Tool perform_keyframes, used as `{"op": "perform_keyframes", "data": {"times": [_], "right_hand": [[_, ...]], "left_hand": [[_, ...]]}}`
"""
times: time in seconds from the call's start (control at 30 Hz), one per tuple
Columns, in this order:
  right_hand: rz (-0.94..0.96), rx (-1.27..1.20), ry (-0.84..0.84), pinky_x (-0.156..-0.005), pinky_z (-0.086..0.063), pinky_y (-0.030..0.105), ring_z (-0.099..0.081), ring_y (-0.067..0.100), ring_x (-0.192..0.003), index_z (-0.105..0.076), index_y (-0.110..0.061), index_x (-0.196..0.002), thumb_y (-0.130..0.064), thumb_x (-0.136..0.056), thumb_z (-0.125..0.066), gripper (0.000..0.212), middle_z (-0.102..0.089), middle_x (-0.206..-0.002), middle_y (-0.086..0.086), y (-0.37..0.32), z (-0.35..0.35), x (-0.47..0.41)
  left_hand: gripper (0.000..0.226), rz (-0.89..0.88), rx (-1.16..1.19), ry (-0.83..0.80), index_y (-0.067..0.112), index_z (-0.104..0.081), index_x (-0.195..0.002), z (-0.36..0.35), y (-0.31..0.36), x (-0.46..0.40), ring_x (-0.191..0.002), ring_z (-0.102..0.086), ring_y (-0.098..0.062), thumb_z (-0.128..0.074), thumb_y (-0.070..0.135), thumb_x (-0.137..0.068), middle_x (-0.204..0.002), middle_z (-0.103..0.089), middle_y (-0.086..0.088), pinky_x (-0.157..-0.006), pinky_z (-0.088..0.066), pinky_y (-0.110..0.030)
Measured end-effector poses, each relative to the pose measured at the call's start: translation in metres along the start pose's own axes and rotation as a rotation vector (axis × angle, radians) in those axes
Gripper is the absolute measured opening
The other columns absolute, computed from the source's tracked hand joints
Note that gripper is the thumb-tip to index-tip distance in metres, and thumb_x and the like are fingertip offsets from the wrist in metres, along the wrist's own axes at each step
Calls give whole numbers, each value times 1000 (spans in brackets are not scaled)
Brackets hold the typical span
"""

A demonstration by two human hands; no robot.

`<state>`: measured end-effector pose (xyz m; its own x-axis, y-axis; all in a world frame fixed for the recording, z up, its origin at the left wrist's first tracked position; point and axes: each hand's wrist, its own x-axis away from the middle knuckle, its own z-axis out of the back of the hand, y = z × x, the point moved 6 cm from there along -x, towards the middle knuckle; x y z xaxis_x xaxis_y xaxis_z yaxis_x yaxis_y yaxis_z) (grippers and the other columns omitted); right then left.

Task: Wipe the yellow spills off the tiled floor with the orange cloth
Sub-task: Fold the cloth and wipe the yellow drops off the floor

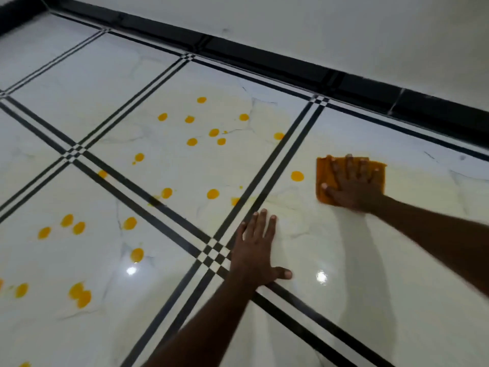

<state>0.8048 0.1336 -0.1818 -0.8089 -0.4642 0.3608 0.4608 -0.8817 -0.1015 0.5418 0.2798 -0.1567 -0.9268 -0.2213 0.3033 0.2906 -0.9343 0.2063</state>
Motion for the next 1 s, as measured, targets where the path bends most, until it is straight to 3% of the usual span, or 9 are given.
{"op": "perform_keyframes", "data": {"times": [0.1,0.23,0.33,0.43,0.53,0.7,0.83,0.9,1.0], "right_hand": [[64,-40,106,-119,1,71,1,51,-154,1,-26,-164,-76,-89,-11,91,4,-171,19,-69,-3,4],[342,111,43,-121,4,66,7,42,-157,22,-39,-156,-88,-76,15,94,10,-172,10,-97,-24,30],[252,107,98,-121,-6,67,-6,43,-157,3,-38,-162,-87,-82,7,95,-5,-172,11,-42,-16,24],[88,56,128,-121,1,66,3,44,-157,11,-37,-162,-84,-83,-6,93,5,-172,10,-17,-4,-2],[54,-10,167,-119,2,70,5,49,-155,8,-32,-163,-80,-85,-10,93,6,-171,16,-50,7,-29],[474,98,99,-121,-4,70,-3,47,-156,0,-32,-164,-76,-89,-11,87,-7,-171,17,-168,-31,25],[757,206,87,-123,-6,65,0,40,-158,4,-36,-163,-77,-96,-16,81,-2,-172,10,-164,-48,67],[617,210,172,-121,-13,68,-13,43,-156,-4,-35,-163,-77,-95,-8,80,-17,-170,15,-141,-29,31],[324,37,163,-121,-5,68,-13,46,-155,-9,-32,-164,-77,-87,-7,89,-15,-170,17,-149,-2,-14]], "left_hand": [[130,31,16,-8,22,17,-155,-1,-3,2,-149,25,-22,-58,83,-67,-161,29,-2,-123,1,-49],[131,228,121,63,17,14,-156,-5,-10,23,-147,29,-25,-48,89,-66,-159,31,-10,-122,8,-50],[132,356,164,156,14,9,-157,-8,-31,47,-149,24,-26,-46,89,-64,-161,25,-13,-121,9,-47],[141,395,173,119,15,13,-156,-11,-67,62,-149,24,-27,-38,97,-53,-161,26,-12,-121,7,-45],[145,378,144,66,19,17,-155,-9,-84,64,-149,23,-27,-45,96,-50,-161,27,-12,-122,5,-45],[144,349,165,27,19,14,-156,-4,-90,68,-149,22,-20,-61,88,-54,-162,25,-6,-124,-1,-45],[142,340,143,45,20,12,-157,-3,-111,77,-150,21,-19,-64,85,-56,-163,23,-2,-123,-1,-42],[142,338,141,69,22,11,-157,-6,-113,78,-151,18,-22,-64,85,-55,-164,21,-3,-122,-2,-42],[142,326,140,84,22,9,-157,-9,-112,77,-152,16,-23,-66,85,-55,-164,19,-4,-122,-5,-44]]}}
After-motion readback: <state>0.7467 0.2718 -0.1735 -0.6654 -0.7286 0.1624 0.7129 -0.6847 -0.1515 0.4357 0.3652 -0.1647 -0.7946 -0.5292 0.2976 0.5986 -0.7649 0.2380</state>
